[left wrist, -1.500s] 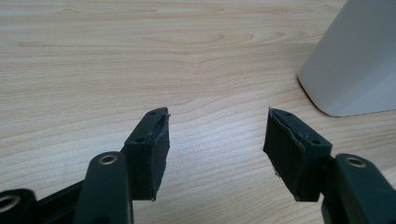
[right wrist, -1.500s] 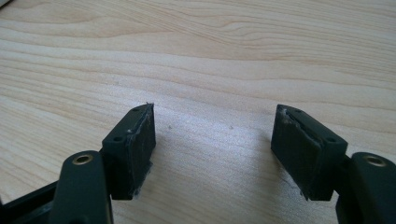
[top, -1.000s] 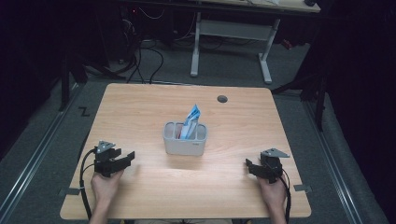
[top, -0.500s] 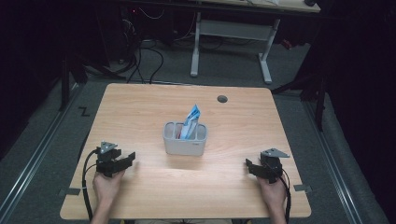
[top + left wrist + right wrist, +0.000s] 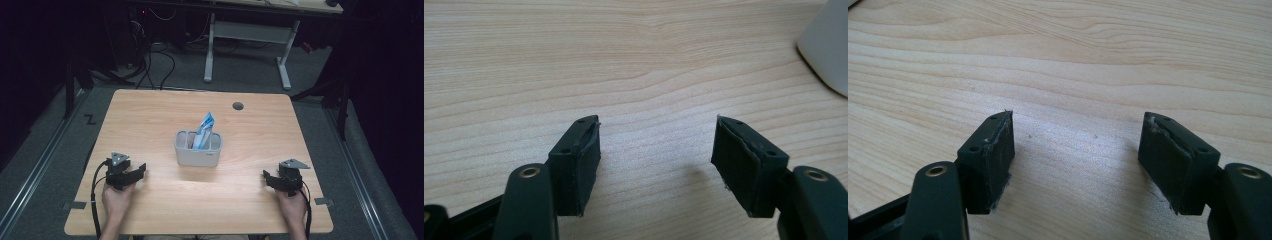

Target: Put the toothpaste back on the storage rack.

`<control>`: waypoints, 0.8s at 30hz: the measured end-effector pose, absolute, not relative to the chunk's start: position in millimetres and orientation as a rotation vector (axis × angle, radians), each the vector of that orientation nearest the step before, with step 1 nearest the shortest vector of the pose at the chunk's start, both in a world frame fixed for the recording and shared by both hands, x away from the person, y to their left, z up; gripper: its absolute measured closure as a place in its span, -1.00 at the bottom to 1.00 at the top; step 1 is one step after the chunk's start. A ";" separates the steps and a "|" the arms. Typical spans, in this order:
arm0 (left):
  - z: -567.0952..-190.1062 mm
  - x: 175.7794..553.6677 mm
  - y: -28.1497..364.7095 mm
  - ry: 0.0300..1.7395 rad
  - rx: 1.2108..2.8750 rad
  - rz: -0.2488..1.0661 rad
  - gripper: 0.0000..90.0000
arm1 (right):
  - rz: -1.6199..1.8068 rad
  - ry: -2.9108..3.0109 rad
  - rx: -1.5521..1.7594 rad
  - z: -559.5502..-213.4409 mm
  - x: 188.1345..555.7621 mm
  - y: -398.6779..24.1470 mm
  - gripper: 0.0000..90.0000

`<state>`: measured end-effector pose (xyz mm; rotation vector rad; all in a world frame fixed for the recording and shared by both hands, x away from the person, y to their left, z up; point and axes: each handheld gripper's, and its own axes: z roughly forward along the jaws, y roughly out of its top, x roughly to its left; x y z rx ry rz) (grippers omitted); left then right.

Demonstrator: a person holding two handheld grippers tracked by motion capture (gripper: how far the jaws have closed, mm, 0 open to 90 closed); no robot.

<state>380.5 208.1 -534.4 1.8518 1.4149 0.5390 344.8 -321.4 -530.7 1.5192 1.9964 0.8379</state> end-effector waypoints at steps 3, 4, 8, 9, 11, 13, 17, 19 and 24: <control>-535.3 381.0 207.5 1.414 1.855 0.549 -0.19 | 0.838 1.996 1.519 -530.7 344.9 -321.4 -0.32; -535.5 381.2 207.4 1.414 1.856 0.549 -0.19 | 0.838 1.997 1.519 -530.7 344.8 -321.4 -0.32; -536.0 381.4 205.9 1.414 1.861 0.559 -0.19 | 0.838 1.997 1.519 -530.7 344.9 -321.4 -0.32; -536.0 381.5 205.5 1.413 1.864 0.561 -0.19 | 0.838 1.997 1.519 -530.7 344.8 -321.4 -0.32; -536.0 381.9 205.2 1.413 1.869 0.568 -0.19 | 0.838 1.997 1.519 -530.7 344.9 -321.4 -0.32; -536.1 382.0 204.8 1.414 1.871 0.574 -0.19 | 0.838 1.997 1.519 -530.7 344.9 -321.4 -0.32; -536.2 381.9 203.6 1.414 1.885 0.579 -0.20 | 0.838 1.996 1.519 -530.7 344.8 -321.4 -0.32; -536.3 382.0 202.7 1.412 1.892 0.587 -0.21 | 0.838 1.997 1.519 -530.7 344.9 -321.4 -0.32; -536.5 382.1 200.6 1.407 1.909 0.601 -0.22 | 0.838 1.997 1.519 -530.7 344.8 -321.4 -0.32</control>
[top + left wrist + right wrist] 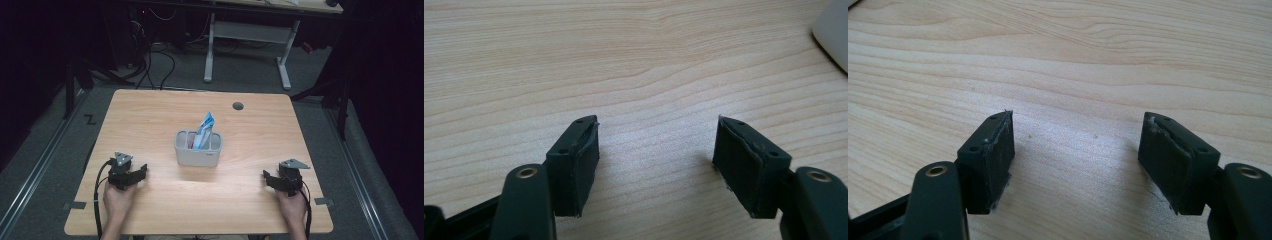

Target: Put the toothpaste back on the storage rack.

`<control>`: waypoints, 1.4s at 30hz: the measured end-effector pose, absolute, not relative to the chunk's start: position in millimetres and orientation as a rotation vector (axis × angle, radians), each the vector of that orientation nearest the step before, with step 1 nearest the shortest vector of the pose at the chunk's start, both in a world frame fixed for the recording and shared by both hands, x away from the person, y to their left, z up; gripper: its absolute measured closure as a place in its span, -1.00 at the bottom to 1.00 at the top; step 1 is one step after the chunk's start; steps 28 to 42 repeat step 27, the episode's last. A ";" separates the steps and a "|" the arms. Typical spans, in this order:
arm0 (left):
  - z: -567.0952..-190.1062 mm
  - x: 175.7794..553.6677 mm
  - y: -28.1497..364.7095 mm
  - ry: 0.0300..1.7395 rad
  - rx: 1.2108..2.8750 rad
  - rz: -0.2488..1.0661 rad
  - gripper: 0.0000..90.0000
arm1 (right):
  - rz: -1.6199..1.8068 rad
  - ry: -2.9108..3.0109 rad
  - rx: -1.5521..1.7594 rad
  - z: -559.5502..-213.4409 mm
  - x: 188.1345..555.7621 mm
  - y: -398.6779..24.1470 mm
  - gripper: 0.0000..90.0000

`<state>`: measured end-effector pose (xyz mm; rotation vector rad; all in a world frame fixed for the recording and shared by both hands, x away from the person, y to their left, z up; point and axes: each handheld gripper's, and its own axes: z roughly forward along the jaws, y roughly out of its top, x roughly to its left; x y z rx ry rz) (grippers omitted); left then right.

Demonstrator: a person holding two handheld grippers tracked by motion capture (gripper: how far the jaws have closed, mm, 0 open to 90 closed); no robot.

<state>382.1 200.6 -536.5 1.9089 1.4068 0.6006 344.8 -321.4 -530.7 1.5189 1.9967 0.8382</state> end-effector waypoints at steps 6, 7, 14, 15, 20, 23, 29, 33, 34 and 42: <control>-536.6 382.2 198.5 1.397 1.930 0.610 -0.27 | 0.838 1.997 1.518 -530.7 344.9 -321.5 -0.32; -536.6 382.2 198.4 1.397 1.931 0.610 -0.28 | 0.838 1.997 1.519 -530.7 344.8 -321.4 -0.32; -536.6 382.2 198.4 1.400 1.930 0.609 -0.30 | 0.838 1.996 1.519 -530.7 344.9 -321.4 -0.32; -536.6 382.3 198.3 1.402 1.930 0.610 -0.30 | 0.838 1.996 1.518 -530.7 344.9 -321.5 -0.32; -536.6 382.3 198.2 1.403 1.929 0.610 -0.30 | 0.838 1.997 1.518 -530.7 344.9 -321.6 -0.32; -536.6 382.4 198.2 1.402 1.930 0.610 -0.30 | 0.837 1.997 1.518 -530.7 344.8 -321.6 -0.32; -536.7 382.5 197.8 1.390 1.936 0.607 -0.30 | 0.838 1.997 1.519 -530.7 344.8 -321.6 -0.32; -536.7 382.5 197.8 1.390 1.936 0.607 -0.30 | 0.838 1.997 1.519 -530.7 344.8 -321.6 -0.32; -536.7 382.5 197.8 1.390 1.936 0.607 -0.30 | 0.838 1.997 1.519 -530.7 344.8 -321.6 -0.32; -536.7 382.5 197.8 1.390 1.936 0.607 -0.30 | 0.838 1.997 1.519 -530.7 344.8 -321.6 -0.32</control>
